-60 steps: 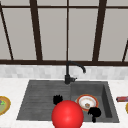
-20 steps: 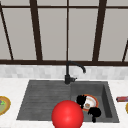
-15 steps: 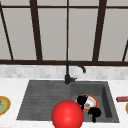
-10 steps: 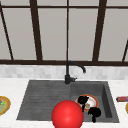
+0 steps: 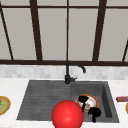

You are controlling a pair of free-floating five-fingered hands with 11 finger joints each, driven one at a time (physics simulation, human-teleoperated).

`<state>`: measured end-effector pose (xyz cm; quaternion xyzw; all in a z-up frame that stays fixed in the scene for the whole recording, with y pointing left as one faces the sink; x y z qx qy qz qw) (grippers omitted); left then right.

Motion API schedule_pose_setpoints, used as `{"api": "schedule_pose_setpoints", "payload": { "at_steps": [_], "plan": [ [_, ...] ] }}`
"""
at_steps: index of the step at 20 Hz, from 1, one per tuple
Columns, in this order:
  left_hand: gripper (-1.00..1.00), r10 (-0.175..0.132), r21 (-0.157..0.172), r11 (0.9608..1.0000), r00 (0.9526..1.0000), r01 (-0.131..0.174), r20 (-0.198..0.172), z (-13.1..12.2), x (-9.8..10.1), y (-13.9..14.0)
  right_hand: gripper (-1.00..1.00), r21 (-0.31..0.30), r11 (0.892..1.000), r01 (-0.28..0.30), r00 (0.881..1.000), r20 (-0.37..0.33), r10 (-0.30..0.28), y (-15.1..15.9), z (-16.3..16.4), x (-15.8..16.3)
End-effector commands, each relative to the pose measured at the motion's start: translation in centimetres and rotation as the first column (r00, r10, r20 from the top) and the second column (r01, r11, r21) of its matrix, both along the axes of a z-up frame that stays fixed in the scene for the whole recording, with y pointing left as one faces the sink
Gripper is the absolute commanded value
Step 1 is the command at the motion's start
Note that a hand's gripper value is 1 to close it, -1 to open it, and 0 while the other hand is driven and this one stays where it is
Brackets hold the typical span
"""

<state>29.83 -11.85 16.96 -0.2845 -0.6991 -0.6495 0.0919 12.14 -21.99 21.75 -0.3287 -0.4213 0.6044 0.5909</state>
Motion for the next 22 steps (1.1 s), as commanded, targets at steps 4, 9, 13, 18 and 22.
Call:
{"api": "schedule_pose_setpoints", "payload": {
  "at_steps": [4,9,13,18,22],
  "plan": [
    [-1.00,0.000,-0.018,0.9998,0.9995,0.000,-0.033,-3.1,5.4,-1.7,0.00,0.000,1.000,0.000,1.000,0.000,0.000,0.0,0.0,0.0],
    [-1.00,-0.001,-0.032,0.9995,1.0000,0.001,-0.006,-7.1,9.5,-2.4,0.00,0.000,1.000,0.000,1.000,0.000,0.000,0.0,0.0,0.0],
    [-1.00,0.023,-0.007,0.9997,0.9997,-0.023,-0.005,-10.3,12.2,-4.4,0.00,0.000,1.000,0.000,1.000,0.000,0.000,0.0,0.0,0.0],
    [-1.00,0.034,0.015,0.9993,0.9988,-0.033,-0.037,-14.3,14.9,-5.2,0.00,0.000,1.000,0.000,1.000,0.000,0.000,0.0,0.0,0.0],
    [-1.00,0.001,-0.001,1.0000,0.9995,-0.001,-0.032,-17.5,17.1,-5.3,0.00,0.000,1.000,0.000,1.000,0.000,0.000,0.0,0.0,0.0]
  ]
}}
